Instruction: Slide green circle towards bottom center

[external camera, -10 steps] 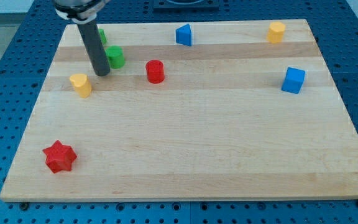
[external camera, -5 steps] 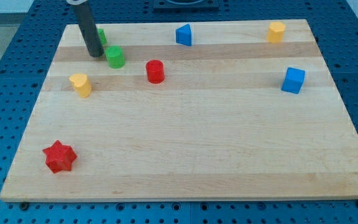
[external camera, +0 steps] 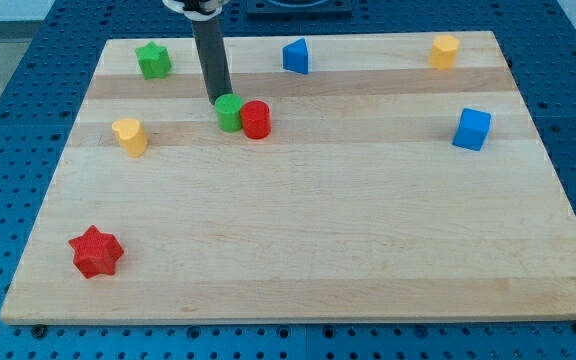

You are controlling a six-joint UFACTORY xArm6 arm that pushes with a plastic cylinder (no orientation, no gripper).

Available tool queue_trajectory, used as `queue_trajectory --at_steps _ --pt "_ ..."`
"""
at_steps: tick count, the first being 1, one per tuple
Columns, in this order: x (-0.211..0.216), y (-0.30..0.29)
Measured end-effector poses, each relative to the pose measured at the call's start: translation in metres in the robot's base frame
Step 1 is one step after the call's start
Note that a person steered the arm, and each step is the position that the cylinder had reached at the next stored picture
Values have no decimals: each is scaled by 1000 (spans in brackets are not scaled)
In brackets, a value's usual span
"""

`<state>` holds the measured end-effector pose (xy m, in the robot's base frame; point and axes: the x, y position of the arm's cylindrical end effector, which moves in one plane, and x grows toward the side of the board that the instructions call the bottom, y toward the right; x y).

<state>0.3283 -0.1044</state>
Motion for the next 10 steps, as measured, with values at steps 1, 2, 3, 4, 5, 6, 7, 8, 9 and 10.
queue_trajectory --at_steps 1,2,3,4,5,6,7,8,9,10 --pt "9 4" --pt "18 4" --pt "39 4" --pt "65 4" --pt "92 4" --pt "121 5" --pt "136 20" --pt "148 40" --pt "154 59" --pt "150 60"
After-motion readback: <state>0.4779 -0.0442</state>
